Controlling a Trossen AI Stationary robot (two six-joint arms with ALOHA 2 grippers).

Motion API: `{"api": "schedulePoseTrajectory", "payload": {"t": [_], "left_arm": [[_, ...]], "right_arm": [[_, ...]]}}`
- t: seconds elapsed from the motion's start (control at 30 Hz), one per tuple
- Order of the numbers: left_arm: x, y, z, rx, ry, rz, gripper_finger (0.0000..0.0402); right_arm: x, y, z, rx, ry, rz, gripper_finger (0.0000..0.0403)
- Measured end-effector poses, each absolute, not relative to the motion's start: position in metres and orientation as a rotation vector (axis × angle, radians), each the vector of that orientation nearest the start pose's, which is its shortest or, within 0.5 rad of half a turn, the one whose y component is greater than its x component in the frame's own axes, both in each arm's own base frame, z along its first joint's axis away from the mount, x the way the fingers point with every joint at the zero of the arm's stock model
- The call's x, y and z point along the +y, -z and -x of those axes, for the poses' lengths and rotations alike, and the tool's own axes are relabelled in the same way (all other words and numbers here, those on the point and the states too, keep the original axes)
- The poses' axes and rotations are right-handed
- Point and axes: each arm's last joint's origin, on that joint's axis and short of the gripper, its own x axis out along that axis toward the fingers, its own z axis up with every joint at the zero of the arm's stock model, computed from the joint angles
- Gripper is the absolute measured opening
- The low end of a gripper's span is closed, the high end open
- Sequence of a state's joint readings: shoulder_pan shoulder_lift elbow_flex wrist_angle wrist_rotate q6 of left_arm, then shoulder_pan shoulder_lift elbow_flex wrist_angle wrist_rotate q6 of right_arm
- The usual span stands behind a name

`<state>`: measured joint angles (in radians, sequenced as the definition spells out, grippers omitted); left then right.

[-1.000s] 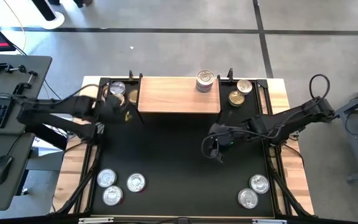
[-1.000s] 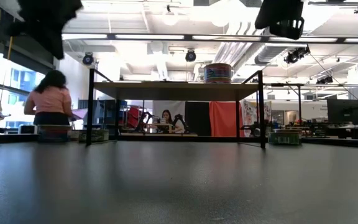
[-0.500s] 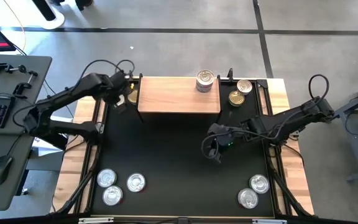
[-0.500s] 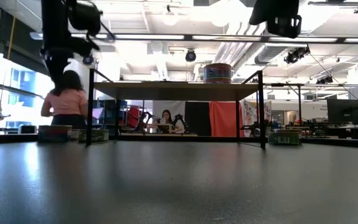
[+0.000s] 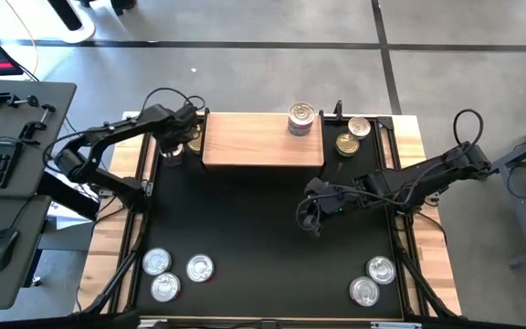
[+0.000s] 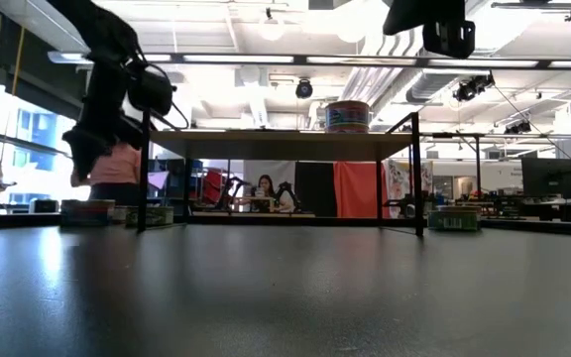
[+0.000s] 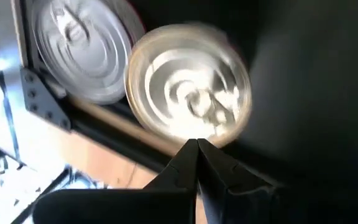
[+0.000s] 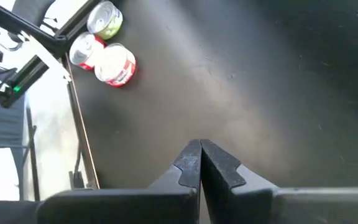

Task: Stack canned seafood by type on shelf
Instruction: Stack the blue and pink tuna can on top of the blue and pink tuna can on the shelf

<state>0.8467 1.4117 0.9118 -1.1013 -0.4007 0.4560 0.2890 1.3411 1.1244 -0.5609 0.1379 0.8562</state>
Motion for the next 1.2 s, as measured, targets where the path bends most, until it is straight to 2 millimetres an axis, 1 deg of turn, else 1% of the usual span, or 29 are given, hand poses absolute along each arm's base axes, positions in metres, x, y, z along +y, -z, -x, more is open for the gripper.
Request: {"api": "schedulePoseTrajectory", "payload": {"t": [0.2, 0.4, 0.5, 0.7, 0.97, 1.2], "left_arm": [[0.177, -0.194, -0.133, 1.788, -0.522, 0.008, 0.0], [0.174, -0.175, -0.122, 1.815, -0.496, 0.027, 0.0], [0.174, -0.169, -0.118, 1.816, -0.518, 0.027, 0.0], [0.174, -0.169, -0.118, 1.805, -0.553, 0.056, 0.0], [0.162, -0.17, -0.12, 1.804, -0.579, 0.172, 0.0], [0.151, -0.171, -0.122, 1.786, -0.543, 0.324, 0.0]], "right_arm": [[0.076, -0.299, -0.271, 0.759, 0.19, -0.66, 0.0], [0.076, -0.299, -0.271, 0.753, 0.201, -0.656, 0.0], [0.076, -0.299, -0.271, 0.749, 0.208, -0.656, 0.0], [0.075, -0.299, -0.271, 0.735, 0.239, -0.677, 0.0], [0.075, -0.3, -0.272, 0.715, 0.242, -0.671, 0.0], [0.075, -0.303, -0.274, 0.683, 0.226, -0.662, 0.0]]}}
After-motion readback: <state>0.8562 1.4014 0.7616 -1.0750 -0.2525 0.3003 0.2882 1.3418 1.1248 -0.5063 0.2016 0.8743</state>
